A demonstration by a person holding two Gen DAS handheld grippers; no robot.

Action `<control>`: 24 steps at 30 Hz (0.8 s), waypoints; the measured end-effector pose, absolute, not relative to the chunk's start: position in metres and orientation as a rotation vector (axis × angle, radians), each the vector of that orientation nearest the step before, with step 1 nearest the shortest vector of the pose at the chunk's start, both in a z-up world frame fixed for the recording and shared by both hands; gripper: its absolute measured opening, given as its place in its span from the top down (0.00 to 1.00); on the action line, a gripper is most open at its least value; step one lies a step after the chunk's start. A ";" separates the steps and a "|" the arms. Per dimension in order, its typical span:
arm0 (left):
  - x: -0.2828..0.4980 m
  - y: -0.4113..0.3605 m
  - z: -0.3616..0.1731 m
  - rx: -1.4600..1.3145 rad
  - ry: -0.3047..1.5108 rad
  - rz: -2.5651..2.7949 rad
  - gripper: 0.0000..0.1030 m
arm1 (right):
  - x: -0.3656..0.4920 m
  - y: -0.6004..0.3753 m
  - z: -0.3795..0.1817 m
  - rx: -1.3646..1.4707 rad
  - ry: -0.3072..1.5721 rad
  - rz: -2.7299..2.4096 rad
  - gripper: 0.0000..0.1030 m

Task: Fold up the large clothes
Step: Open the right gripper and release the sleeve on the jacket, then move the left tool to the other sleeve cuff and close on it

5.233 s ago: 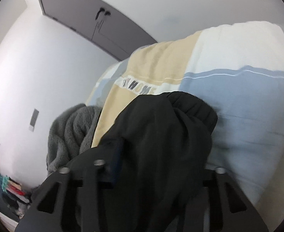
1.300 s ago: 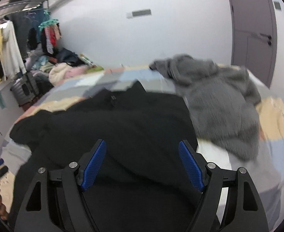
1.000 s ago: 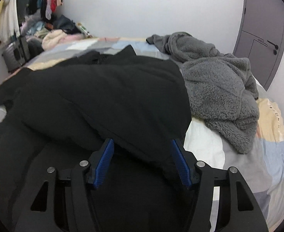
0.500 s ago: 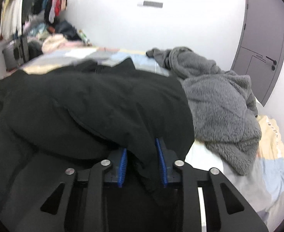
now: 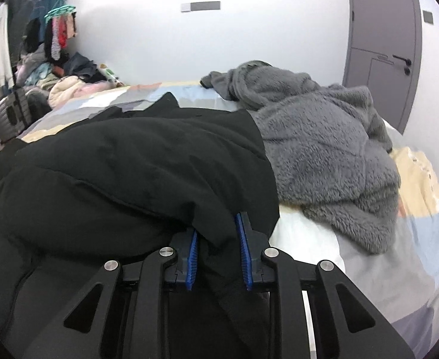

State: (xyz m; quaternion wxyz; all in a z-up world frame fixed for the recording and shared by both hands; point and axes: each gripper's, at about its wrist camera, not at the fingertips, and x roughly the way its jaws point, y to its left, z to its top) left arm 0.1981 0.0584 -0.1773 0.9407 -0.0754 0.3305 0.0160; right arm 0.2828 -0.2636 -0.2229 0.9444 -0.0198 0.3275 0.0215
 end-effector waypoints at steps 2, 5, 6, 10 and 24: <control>0.196 0.058 -0.176 -0.157 0.671 0.027 0.00 | 0.281 -0.265 -0.222 -0.011 0.685 0.049 0.81; 0.193 0.059 -0.174 -0.161 0.660 0.023 0.00 | 0.275 -0.266 -0.217 0.020 0.718 0.064 0.76; 0.192 0.059 -0.172 -0.163 0.656 0.020 0.00 | 0.271 -0.265 -0.215 0.019 0.724 0.065 0.70; 0.184 0.057 -0.166 -0.157 0.639 0.007 0.00 | 0.241 -0.256 -0.199 0.022 0.715 0.119 0.47; 0.152 0.053 -0.145 -0.165 0.562 -0.042 0.00 | 0.117 -0.199 -0.137 0.047 0.531 0.170 0.42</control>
